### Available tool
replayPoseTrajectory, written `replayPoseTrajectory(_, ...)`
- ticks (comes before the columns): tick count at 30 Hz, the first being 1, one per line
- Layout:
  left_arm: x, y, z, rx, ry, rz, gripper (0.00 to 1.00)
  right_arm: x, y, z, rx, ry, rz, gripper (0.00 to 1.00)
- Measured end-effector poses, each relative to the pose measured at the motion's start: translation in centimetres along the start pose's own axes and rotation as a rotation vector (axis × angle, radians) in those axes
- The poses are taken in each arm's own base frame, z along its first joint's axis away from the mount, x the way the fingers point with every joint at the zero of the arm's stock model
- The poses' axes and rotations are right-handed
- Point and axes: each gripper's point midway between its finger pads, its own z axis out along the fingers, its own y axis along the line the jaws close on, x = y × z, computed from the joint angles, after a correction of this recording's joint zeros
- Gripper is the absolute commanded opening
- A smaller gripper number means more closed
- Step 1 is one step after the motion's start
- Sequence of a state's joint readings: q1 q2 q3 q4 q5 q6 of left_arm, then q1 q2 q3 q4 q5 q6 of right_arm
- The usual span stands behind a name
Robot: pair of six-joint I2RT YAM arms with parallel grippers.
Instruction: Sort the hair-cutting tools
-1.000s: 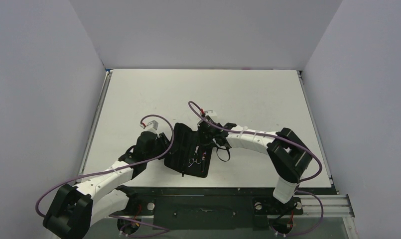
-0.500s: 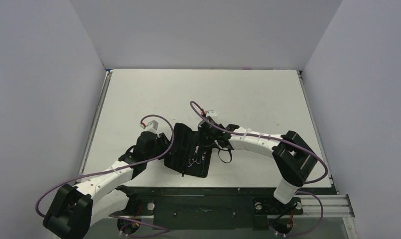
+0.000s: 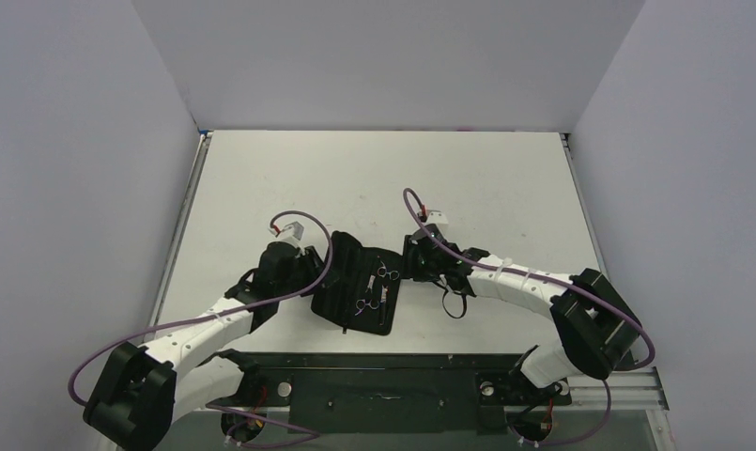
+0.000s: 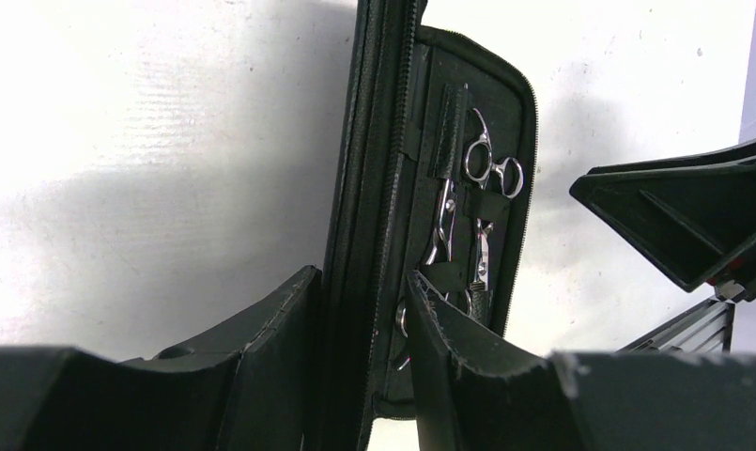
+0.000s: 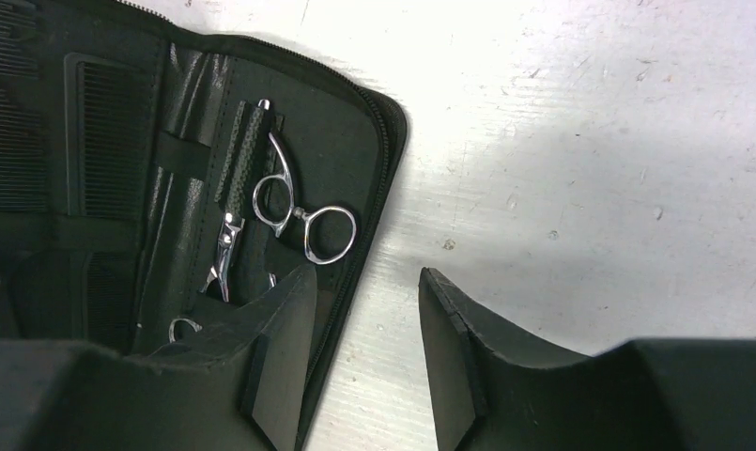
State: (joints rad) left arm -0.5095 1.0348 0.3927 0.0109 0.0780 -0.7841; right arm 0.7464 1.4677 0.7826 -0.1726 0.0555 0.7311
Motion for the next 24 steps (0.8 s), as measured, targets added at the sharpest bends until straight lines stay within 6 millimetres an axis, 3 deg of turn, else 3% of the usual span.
replayPoseTrajectory(3,-0.2,-0.2,0.5,-0.007,0.014,0.014,0.35,-0.2,-0.1,0.1,-0.002,-0.01,0.01,0.41)
replayPoseTrajectory(9,-1.2,-1.2,2.9,-0.025,0.061,0.043,0.34,-2.7,-0.9,1.0,0.028,-0.061,0.03,0.43)
replayPoseTrajectory(17,-2.0,-1.3,4.3,-0.064,0.066,0.03,0.34,-6.5,1.9,4.2,0.052,-0.096,-0.104,0.47)
replayPoseTrajectory(20,-2.2,-1.1,4.5,-0.083,0.061,0.024,0.34,-6.7,2.9,5.8,0.056,-0.079,-0.168,0.46)
replayPoseTrajectory(24,-2.3,-0.8,4.5,-0.1,0.056,0.012,0.34,-5.3,3.0,7.4,0.072,-0.017,-0.254,0.45)
